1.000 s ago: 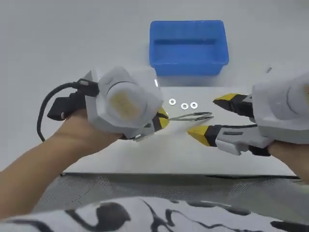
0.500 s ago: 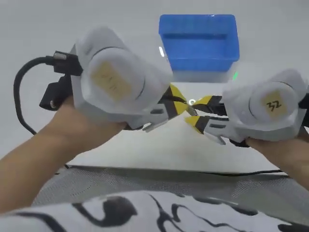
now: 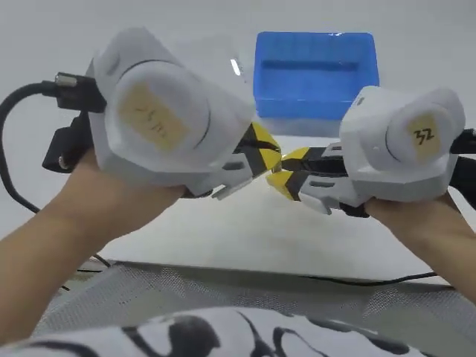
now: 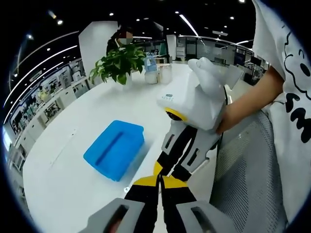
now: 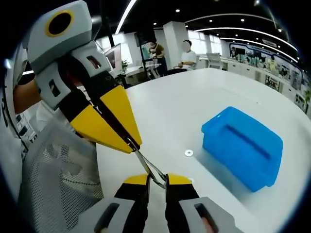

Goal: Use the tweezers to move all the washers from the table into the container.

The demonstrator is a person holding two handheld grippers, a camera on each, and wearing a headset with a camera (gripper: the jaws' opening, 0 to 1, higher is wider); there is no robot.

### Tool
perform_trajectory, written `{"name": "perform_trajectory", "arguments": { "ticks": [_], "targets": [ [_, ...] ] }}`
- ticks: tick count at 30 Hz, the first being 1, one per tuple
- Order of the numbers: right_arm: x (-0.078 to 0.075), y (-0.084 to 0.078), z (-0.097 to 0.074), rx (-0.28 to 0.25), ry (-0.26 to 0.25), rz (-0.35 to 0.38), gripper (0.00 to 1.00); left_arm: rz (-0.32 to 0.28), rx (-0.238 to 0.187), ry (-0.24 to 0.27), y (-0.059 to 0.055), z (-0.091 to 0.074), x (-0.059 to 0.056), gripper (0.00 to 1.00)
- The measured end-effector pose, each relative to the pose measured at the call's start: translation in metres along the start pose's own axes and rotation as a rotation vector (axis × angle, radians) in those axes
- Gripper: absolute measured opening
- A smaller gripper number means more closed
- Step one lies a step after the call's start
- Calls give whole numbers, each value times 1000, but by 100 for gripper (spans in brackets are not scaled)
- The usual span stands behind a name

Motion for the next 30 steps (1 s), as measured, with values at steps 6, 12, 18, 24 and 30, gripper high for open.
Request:
{"name": "perform_trajectory", "arguments": {
  "ticks": [6,12,18,24,30],
  "targets": [
    [1,-12,2,47,9,-10,8,6,11,-13,-3,3,-5,0],
    [1,-13,2,53,5,-13,7,10,4,-13,0,7,-6,0],
    [1,-14,0,70,-10,-89,5,17,7,-22,3,11,-8,0],
    [-1,-11,-3,79,-13,-124,5,41,10,-22,8,9,-11,0],
    [-3,4,-9,67,-24,-170,5,55,-15,-7,21,3,-7,0]
  ]
}}
Point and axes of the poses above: the centre of the closed fingertips' face, and the gripper's own axes: z roughly forward along the fingers, x roughly to its left, y roughly out of its top, the point moved 1 cm from there along -z, roughly backward along the fingers, and after that the axes turned 11 degrees about -x, right-handed, at the moved point
